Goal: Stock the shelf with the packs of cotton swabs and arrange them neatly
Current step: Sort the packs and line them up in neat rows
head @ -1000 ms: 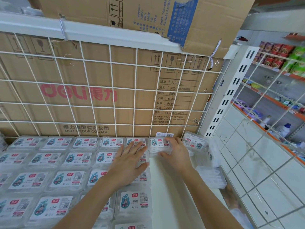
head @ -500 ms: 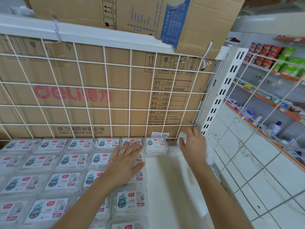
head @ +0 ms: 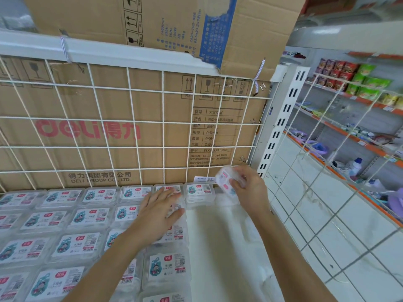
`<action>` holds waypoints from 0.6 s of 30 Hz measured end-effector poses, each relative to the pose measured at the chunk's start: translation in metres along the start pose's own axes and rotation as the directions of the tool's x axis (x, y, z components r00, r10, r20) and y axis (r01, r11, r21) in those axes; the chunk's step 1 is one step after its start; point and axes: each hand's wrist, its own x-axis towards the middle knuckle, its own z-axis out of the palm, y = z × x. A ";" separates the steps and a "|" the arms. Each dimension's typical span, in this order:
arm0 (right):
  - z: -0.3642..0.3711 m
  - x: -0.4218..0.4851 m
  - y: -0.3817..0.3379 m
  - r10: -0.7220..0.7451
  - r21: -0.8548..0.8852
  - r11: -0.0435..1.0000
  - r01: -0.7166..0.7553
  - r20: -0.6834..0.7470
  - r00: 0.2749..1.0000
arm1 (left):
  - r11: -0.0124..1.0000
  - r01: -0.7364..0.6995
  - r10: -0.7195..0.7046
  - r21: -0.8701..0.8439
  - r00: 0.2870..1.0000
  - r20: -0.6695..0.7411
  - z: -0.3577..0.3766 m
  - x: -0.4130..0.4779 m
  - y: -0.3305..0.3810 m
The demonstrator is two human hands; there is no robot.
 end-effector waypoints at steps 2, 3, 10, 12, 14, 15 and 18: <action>-0.002 -0.013 -0.019 0.038 0.295 0.955 -0.040 0.013 0.999 | 0.974 -0.010 0.000 -0.227 0.999 -0.045 -0.007 -0.002 0.011; -0.002 -0.019 -0.028 0.049 0.419 0.905 -0.072 0.066 0.997 | 0.910 -0.001 -0.015 -0.414 0.999 -0.035 -0.013 -0.004 0.020; 0.012 -0.036 -0.045 -0.017 0.630 0.761 -0.153 0.256 0.967 | 0.425 0.123 -0.179 -0.897 0.983 0.049 -0.028 -0.008 0.044; 0.012 -0.027 -0.027 0.086 0.422 0.896 -0.138 0.140 0.986 | 0.363 0.124 -0.245 -0.923 0.969 0.033 -0.028 -0.010 0.035; 0.012 -0.014 -0.001 0.091 -0.080 0.994 -0.079 0.159 0.983 | 0.301 0.124 -0.301 -0.945 0.953 0.030 -0.030 -0.013 0.026; 0.015 -0.009 0.011 0.090 -0.302 0.953 -0.013 0.242 0.966 | 0.288 0.128 -0.321 -0.949 0.947 0.030 -0.030 -0.014 0.021; 0.025 -0.002 0.028 0.098 -0.578 0.800 0.163 0.393 0.915 | 0.273 0.136 -0.335 -0.952 0.941 0.038 -0.031 -0.015 0.013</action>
